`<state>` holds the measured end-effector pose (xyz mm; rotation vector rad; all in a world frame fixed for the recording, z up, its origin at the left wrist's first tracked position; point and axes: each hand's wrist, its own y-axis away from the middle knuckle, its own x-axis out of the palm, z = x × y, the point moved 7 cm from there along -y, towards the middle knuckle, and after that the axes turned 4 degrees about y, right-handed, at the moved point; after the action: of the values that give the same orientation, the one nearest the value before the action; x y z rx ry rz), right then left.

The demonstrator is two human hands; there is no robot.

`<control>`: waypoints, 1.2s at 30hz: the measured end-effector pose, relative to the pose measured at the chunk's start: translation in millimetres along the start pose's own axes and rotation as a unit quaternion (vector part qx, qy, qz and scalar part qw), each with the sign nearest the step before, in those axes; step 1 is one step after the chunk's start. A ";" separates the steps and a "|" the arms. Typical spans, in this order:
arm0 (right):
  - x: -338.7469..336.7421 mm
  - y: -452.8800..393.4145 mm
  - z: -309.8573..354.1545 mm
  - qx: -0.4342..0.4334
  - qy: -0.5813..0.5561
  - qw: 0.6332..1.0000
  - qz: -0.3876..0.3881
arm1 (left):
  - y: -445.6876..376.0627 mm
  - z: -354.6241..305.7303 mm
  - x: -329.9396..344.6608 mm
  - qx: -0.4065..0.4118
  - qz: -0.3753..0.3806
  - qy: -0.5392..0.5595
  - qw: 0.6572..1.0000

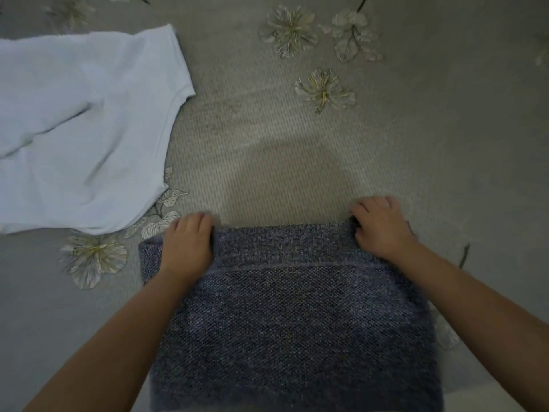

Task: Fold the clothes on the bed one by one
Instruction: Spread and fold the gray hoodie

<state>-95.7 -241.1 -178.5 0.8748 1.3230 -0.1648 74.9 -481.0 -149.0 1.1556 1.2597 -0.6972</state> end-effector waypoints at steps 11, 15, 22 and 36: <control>19.0 -10.3 74.1 -0.076 0.056 0.980 0.174 | -2.1 -55.0 71.1 0.025 0.231 -0.054 0.971; 26.3 9.7 88.2 -0.026 0.108 0.981 0.160 | 19.2 -63.0 74.5 -0.016 0.216 -0.061 0.974; 6.6 19.2 110.4 0.034 0.084 0.990 0.110 | 16.5 -72.6 51.7 -0.041 0.179 -0.040 0.982; 11.2 83.0 116.6 0.036 0.017 0.996 0.084 | 77.7 -79.8 25.9 -0.014 0.194 -0.079 0.978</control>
<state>44.7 -254.8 -151.7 1.0486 1.2753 -0.0662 122.8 -377.2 -145.2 1.2504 0.8733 -0.4669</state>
